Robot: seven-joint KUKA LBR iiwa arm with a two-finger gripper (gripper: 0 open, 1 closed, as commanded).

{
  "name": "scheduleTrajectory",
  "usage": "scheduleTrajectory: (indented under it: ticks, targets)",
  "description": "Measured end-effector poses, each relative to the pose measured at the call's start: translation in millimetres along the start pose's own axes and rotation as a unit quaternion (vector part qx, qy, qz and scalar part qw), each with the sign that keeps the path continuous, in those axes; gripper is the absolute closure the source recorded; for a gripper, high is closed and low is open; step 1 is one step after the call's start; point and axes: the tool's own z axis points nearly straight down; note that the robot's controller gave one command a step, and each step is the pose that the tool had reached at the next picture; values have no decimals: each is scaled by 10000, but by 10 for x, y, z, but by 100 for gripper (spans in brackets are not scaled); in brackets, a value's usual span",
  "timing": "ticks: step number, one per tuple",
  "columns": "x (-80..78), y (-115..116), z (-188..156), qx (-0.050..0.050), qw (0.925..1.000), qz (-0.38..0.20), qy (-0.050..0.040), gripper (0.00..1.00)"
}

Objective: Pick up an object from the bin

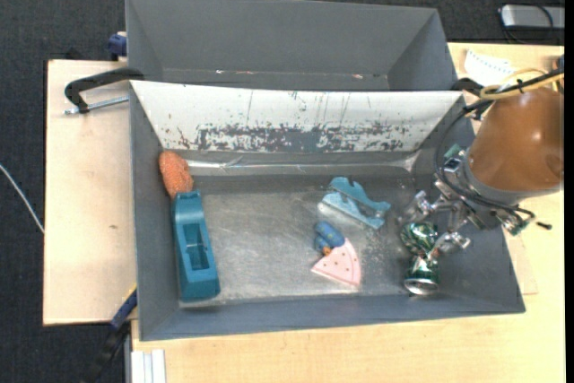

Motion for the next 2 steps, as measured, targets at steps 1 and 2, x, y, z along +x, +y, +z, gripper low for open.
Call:
scheduleTrajectory:
  ticks: [1, 2]
  targets:
    - [0, 0, 0, 1, 10000, -3, 0, 100]
    - [-1, 4, -34, -10, 10000, -3, 6, 100]
